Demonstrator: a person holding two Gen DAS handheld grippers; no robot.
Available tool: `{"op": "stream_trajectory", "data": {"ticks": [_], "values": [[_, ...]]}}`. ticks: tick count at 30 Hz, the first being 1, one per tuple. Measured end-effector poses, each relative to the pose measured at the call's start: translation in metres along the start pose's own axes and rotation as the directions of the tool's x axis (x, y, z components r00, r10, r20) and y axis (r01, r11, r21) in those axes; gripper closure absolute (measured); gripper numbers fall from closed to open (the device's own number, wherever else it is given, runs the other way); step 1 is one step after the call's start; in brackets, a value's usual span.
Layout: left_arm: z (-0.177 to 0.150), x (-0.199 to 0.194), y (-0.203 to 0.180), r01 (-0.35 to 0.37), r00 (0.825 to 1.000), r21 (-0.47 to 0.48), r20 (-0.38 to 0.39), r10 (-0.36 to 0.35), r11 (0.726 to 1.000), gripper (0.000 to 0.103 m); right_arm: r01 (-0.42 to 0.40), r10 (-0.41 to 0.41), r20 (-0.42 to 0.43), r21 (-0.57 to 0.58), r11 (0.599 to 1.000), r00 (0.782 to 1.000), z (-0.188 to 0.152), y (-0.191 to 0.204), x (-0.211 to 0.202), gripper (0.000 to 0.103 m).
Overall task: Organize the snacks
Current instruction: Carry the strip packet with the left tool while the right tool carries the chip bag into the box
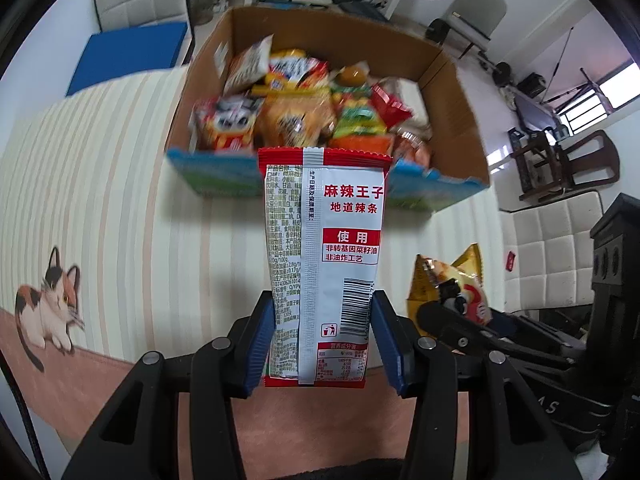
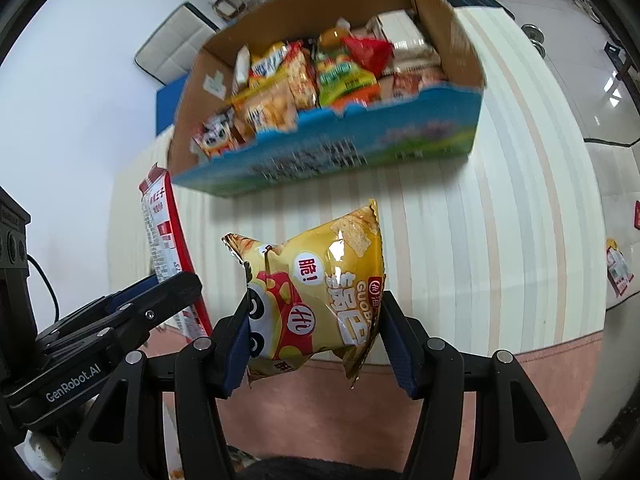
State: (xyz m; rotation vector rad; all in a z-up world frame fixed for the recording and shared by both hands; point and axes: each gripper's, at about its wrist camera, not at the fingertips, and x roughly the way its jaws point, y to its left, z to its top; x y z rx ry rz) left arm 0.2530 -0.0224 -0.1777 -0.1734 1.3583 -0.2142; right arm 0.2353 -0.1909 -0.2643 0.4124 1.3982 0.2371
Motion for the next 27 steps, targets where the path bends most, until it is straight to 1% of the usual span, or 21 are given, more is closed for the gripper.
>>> {"op": "stream_trajectory", "data": {"ticks": [4,9,14,17,22,27], "values": [[0.02,-0.004,-0.014,0.017,1.0,0.022,0.02,-0.017,1.0,0.058,-0.021,0.02,0.032,0.016,1.0,0.999,0.02,0.005,-0.009,0.042],[0.065,-0.004,-0.027,0.005,0.999,0.06,0.053,-0.008,0.998,0.058,-0.034,0.032,0.072,0.029,0.999,0.997,0.049,0.003,-0.023,0.042],[0.114,-0.006,-0.026,-0.02,0.997,0.078,0.082,0.014,0.997,0.058,-0.023,0.02,0.114,0.026,0.999,0.993,0.088,0.006,-0.027,0.042],[0.146,-0.003,-0.019,-0.04,0.996,0.075,0.087,0.034,0.996,0.058,0.004,-0.006,0.132,0.017,1.0,0.991,0.116,0.007,-0.023,0.042],[0.19,0.017,-0.001,-0.074,0.996,0.066,0.058,0.07,0.995,0.058,0.036,-0.04,0.119,0.03,0.999,0.992,0.154,0.003,-0.003,0.042],[0.223,0.052,0.021,-0.133,0.991,0.057,-0.013,0.134,0.989,0.058,0.066,-0.071,0.098,0.055,0.996,0.993,0.183,-0.004,0.02,0.042]]}}
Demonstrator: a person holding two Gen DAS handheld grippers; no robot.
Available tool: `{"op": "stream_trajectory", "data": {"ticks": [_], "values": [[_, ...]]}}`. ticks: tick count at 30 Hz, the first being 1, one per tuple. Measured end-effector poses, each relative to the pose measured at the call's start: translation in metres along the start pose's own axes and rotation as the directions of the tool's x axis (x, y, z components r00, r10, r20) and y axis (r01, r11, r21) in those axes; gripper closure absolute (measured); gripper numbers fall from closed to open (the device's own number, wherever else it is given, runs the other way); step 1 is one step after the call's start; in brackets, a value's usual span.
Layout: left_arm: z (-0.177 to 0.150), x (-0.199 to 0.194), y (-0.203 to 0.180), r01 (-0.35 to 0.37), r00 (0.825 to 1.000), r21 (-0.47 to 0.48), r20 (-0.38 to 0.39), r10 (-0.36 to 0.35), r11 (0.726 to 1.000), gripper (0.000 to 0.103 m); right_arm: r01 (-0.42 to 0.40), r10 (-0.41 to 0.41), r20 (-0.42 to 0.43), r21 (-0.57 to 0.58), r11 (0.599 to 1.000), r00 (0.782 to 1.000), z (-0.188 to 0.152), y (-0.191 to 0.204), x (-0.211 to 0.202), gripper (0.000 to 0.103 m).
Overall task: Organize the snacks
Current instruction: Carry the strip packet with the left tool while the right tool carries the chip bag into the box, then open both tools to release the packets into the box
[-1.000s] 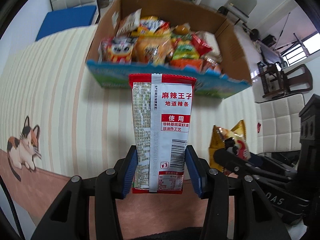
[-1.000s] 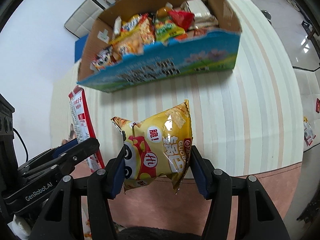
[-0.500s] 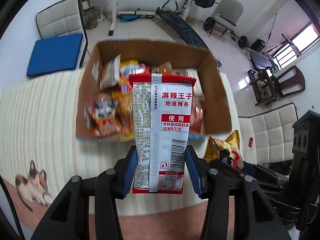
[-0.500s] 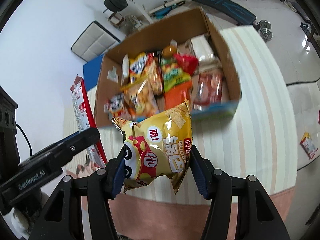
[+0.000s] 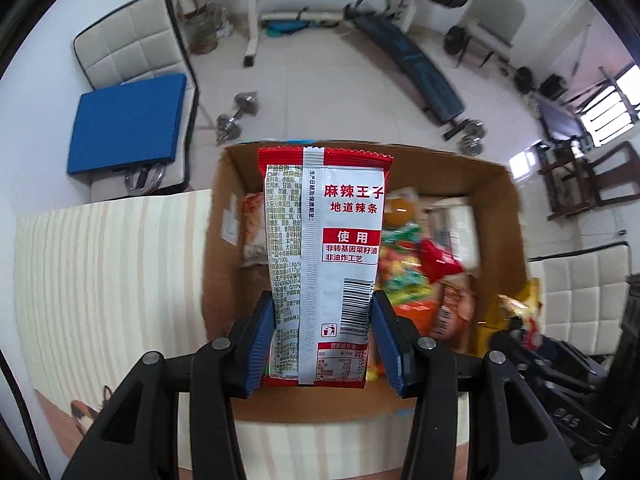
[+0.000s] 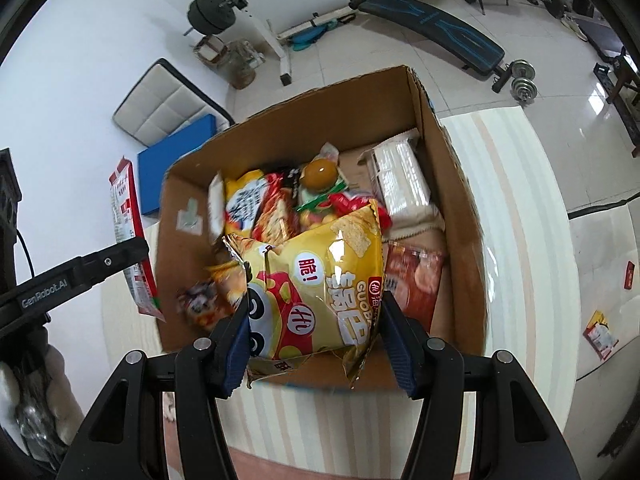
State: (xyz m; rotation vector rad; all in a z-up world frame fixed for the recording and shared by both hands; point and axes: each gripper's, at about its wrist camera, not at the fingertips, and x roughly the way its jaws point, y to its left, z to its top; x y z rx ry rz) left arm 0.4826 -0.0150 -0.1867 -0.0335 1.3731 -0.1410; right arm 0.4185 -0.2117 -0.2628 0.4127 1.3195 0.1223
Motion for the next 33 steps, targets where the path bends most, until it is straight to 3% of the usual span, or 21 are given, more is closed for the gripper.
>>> {"op": "stream_trajectory", "data": {"ticks": [6,12,18,24,28,30,33], "values": [[0.022,0.046,0.016,-0.051,0.992,-0.003,-0.112,0.05,0.999,0.058,0.054,-0.053,-0.034,0.003,0.999,0.998,0.016,-0.004,0.029,0.042],[0.02,0.074,0.026,-0.094,0.977,0.003,-0.192,0.093,0.996,0.056,0.098,-0.097,-0.065,0.004,0.995,0.993,0.024,-0.01,0.051,0.042],[0.018,0.09,0.03,-0.112,0.962,0.003,-0.249,0.109,0.994,0.055,0.137,-0.136,-0.089,-0.005,0.991,0.987,0.028,-0.012,0.064,0.04],[0.016,0.094,0.033,-0.109,0.959,-0.011,-0.265,0.102,0.994,0.055,0.161,-0.161,-0.119,-0.008,0.987,0.98,0.028,-0.013,0.068,0.039],[0.015,0.093,0.033,-0.099,0.961,-0.022,-0.263,0.089,0.995,0.051,0.169,-0.169,-0.126,-0.007,0.986,0.978,0.029,-0.01,0.072,0.027],[0.015,0.091,0.034,-0.094,0.964,-0.031,-0.254,0.083,0.995,0.044,0.177,-0.177,-0.125,-0.008,0.984,0.976,0.029,-0.009,0.071,0.018],[0.014,0.084,0.036,-0.084,0.968,-0.038,-0.239,0.073,0.996,0.028,0.173,-0.173,-0.128,-0.011,0.985,0.977,0.029,-0.008,0.068,0.016]]}}
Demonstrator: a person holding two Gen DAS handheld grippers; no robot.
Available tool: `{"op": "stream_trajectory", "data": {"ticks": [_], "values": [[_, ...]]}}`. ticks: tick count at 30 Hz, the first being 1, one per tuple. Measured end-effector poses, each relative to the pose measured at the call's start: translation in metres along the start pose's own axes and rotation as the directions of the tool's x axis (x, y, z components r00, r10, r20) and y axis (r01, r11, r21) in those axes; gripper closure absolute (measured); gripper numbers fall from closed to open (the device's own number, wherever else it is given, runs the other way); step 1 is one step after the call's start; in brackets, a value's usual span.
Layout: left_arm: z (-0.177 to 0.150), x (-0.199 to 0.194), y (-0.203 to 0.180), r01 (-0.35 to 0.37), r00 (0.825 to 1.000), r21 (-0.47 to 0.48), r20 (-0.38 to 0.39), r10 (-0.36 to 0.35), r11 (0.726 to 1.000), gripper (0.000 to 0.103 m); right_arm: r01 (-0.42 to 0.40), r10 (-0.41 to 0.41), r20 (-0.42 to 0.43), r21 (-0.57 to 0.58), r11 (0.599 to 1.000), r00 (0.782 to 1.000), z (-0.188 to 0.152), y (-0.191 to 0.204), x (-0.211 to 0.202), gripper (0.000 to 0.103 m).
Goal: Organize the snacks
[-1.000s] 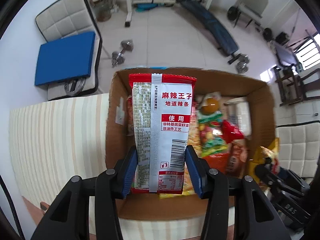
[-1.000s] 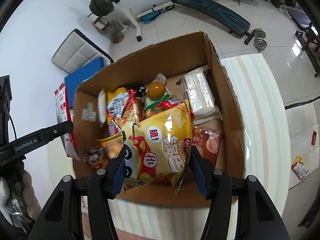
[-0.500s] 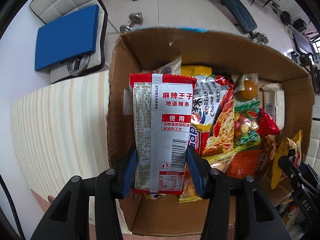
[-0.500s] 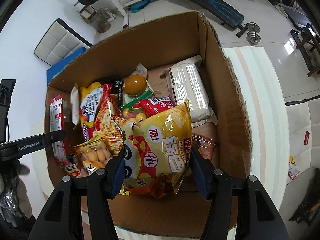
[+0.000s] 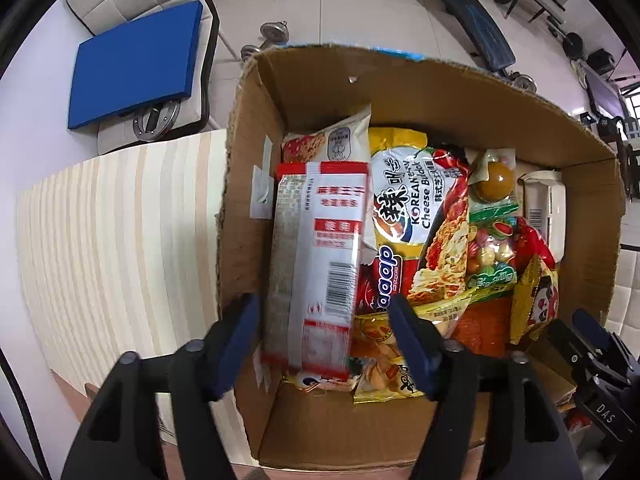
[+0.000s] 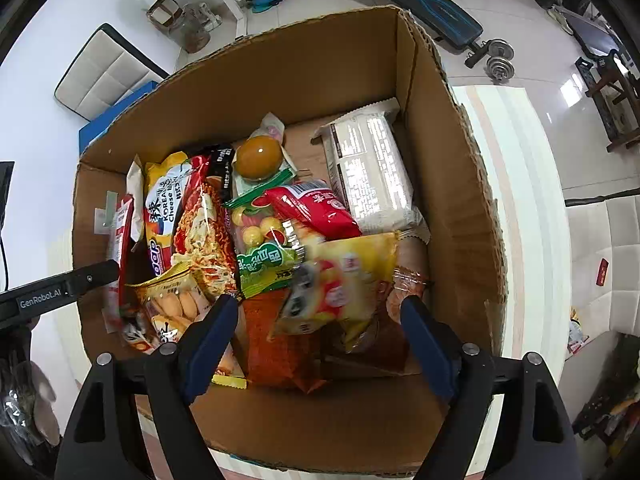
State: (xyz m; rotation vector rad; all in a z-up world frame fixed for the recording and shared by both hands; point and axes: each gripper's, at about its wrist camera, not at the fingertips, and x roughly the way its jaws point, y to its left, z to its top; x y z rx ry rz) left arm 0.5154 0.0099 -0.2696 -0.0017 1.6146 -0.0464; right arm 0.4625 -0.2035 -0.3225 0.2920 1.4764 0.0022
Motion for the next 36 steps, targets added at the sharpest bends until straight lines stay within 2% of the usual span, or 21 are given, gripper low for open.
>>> {"op": "stream_trajectory", "data": {"ticks": [1,4,7,10,15,23,30,36], "values": [[0.0,-0.002,0.0,0.012,1.0,-0.001,0.002,-0.012,1.0,0.027,0.003,-0.003,0.0,-0.004,1.0,1.0,-0.001,0.001,-0.001,0.012],[-0.004,-0.008,0.001,0.012,1.0,-0.005,0.011,-0.012,1.0,0.026,0.023,-0.022,0.001,-0.023,0.999,1.0,-0.005,0.004,-0.007,0.011],[-0.014,-0.012,-0.001,0.034,0.999,0.002,0.022,-0.034,0.999,0.014,0.03,-0.03,0.002,-0.051,0.998,1.0,-0.012,0.008,-0.01,0.009],[-0.029,-0.017,-0.005,0.059,0.997,0.014,0.043,-0.06,0.998,0.014,0.03,-0.029,0.012,-0.078,0.996,0.999,-0.021,0.012,-0.013,0.007],[-0.059,-0.027,-0.015,0.058,0.992,0.023,0.113,-0.06,0.998,0.014,0.03,-0.027,0.027,-0.102,0.994,0.999,-0.039,0.013,-0.018,0.005],[-0.09,-0.034,-0.021,0.055,0.986,0.042,0.155,-0.061,0.998,0.014,0.056,-0.047,0.081,-0.108,0.993,0.996,-0.061,0.01,-0.042,0.004],[-0.122,-0.063,-0.024,0.053,0.969,0.031,0.24,-0.059,0.998,0.014,0.066,-0.047,0.16,-0.114,0.991,0.986,-0.082,0.01,-0.082,0.004],[-0.162,-0.1,-0.029,0.026,0.936,0.036,0.35,-0.037,0.999,0.014,0.067,-0.036,0.231,-0.13,0.989,0.972,-0.113,0.013,-0.121,0.004]]}}
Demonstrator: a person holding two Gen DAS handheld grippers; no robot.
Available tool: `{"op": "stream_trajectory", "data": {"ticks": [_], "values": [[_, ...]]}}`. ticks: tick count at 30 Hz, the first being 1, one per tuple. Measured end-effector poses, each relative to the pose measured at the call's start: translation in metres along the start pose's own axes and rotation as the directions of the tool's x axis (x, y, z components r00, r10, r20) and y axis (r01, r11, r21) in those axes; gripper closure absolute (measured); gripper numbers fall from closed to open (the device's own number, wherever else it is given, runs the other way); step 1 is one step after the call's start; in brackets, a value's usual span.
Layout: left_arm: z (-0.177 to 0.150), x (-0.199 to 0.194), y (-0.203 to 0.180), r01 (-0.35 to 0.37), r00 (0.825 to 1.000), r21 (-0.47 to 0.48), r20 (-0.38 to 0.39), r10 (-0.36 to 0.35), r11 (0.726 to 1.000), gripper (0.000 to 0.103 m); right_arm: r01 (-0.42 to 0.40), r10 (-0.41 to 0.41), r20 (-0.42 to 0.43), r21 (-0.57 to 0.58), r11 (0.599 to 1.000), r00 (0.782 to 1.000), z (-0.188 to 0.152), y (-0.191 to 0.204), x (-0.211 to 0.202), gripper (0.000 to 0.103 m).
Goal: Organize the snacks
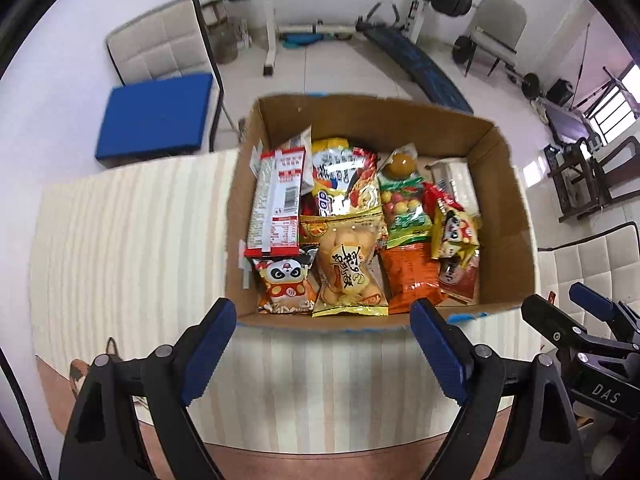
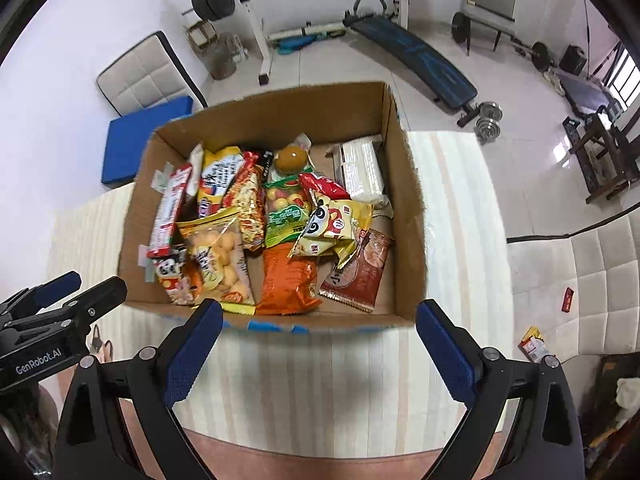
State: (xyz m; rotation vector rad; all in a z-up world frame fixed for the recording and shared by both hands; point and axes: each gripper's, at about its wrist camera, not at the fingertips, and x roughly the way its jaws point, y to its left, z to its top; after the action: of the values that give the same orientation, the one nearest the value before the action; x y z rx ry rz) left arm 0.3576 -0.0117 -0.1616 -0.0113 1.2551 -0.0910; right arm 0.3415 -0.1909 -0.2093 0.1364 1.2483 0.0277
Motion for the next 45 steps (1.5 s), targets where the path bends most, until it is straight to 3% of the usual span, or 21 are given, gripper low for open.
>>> {"op": "stream_trajectory", "data": {"ticks": [11,19,27,35,41,42,43,45], "values": [[-0.062,-0.082,-0.004,0.016,0.989,-0.007,0.144,-0.015,1.0,0.014,-0.009,0.011,0.134,-0.016,1.0,0.991,-0.059,0.007,-0.09,0.004],[-0.104,-0.14,-0.005,0.005,0.969,-0.002,0.249,-0.004,1.0,0.014,-0.007,0.012,0.226,-0.022,1.0,0.974,-0.107,0.009,-0.154,0.004],[-0.136,-0.178,-0.009,0.001,0.953,0.007,0.303,-0.003,1.0,0.014,0.02,-0.005,0.305,-0.046,0.999,0.952,-0.151,0.018,-0.213,0.004],[-0.157,-0.192,-0.005,0.005,0.948,-0.02,0.319,0.001,1.0,0.014,0.012,0.004,0.319,-0.049,0.999,0.948,-0.184,0.023,-0.236,0.002],[-0.162,-0.196,-0.004,0.016,0.943,-0.027,0.333,-0.006,1.0,0.014,0.054,-0.032,0.334,-0.058,0.997,0.942,-0.193,0.024,-0.238,0.001],[-0.161,-0.195,-0.006,0.011,0.943,-0.024,0.334,-0.003,1.0,0.012,0.057,-0.035,0.335,-0.055,0.997,0.942,-0.193,0.023,-0.237,0.001],[-0.161,-0.194,-0.007,0.006,0.942,-0.02,0.336,0.001,1.0,0.002,0.063,-0.042,0.338,-0.051,0.997,0.94,-0.191,0.022,-0.237,0.001],[-0.161,-0.194,-0.009,-0.002,0.938,-0.016,0.347,0.008,1.0,0.0,0.076,-0.054,0.35,-0.049,0.996,0.935,-0.188,0.021,-0.236,0.0]]}}
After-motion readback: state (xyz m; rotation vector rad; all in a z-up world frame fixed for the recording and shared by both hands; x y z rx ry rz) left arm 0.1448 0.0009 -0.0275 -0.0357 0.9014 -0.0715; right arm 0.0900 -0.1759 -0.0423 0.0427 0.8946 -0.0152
